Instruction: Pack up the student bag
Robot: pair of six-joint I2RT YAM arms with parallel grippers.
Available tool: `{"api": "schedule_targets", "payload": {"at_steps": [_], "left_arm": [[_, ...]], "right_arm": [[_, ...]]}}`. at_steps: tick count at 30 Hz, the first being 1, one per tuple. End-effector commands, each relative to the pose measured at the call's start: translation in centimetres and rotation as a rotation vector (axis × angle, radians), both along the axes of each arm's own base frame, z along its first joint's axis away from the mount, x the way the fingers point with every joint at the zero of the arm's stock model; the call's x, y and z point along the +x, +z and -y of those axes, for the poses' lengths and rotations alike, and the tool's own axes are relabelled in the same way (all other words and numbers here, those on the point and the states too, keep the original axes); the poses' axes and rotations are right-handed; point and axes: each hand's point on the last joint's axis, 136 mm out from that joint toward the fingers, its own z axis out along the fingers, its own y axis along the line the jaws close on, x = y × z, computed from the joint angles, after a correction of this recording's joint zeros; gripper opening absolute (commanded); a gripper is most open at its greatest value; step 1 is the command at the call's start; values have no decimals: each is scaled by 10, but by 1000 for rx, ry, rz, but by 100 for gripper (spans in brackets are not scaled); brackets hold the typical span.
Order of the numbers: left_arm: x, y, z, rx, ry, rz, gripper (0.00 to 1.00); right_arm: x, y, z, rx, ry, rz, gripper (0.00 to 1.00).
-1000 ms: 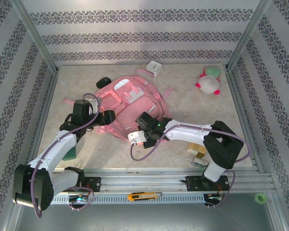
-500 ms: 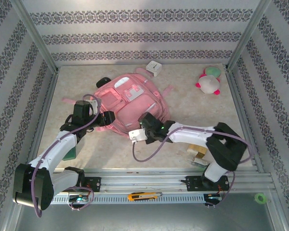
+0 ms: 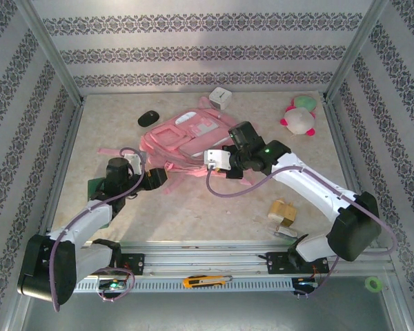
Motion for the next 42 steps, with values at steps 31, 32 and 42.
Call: {"api": "schedule_targets", "payload": {"at_steps": [31, 32, 42], "left_arm": [[19, 8, 31, 23, -112, 251, 0], [15, 7, 35, 25, -137, 244, 0], [-17, 49, 88, -78, -420, 305, 0]], "right_arm": [[41, 56, -20, 223, -200, -56, 0], [46, 54, -19, 227, -228, -48, 0], [69, 38, -25, 259, -326, -14, 0]]}}
